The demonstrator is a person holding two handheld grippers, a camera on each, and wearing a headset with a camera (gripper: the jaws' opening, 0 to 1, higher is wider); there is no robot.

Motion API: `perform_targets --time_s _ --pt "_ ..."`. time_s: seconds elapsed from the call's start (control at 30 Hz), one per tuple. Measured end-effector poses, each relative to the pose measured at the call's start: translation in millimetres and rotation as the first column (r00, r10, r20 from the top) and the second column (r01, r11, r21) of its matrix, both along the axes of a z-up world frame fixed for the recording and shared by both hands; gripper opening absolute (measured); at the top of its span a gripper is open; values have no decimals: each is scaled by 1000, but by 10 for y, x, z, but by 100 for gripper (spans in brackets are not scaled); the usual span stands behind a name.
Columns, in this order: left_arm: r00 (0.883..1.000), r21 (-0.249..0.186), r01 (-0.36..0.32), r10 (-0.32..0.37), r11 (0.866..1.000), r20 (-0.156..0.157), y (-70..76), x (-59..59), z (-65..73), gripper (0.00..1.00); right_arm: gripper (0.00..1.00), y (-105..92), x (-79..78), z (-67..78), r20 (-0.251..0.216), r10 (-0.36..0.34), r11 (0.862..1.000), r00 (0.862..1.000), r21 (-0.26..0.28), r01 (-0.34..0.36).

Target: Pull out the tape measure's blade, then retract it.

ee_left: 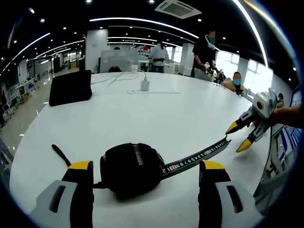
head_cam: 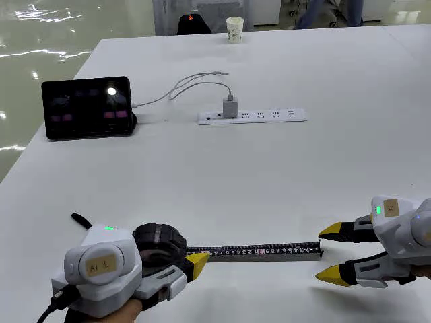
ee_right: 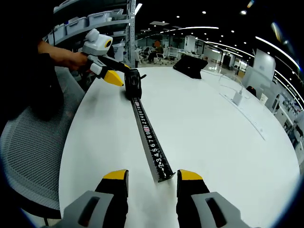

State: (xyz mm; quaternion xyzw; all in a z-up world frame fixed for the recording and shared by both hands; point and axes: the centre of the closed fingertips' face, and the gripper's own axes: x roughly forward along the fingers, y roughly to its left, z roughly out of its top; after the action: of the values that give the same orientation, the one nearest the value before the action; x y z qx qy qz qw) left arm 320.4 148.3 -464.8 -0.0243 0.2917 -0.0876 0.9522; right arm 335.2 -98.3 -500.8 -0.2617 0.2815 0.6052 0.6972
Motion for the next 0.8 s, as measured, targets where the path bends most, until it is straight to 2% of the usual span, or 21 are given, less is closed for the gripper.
perform_targets --time_s 0.4,0.53,0.8 --pt "999 -9 -33 33 999 -28 53 84 -47 76 25 22 64 -49 5 58 998 998 -37 -58" --pt "998 -12 -54 53 998 -46 88 102 -87 70 22 24 90 -78 5 75 996 997 -49 -75" --pt "994 -12 -86 85 996 -75 127 128 -165 64 15 20 139 -130 4 111 992 994 -68 -111"
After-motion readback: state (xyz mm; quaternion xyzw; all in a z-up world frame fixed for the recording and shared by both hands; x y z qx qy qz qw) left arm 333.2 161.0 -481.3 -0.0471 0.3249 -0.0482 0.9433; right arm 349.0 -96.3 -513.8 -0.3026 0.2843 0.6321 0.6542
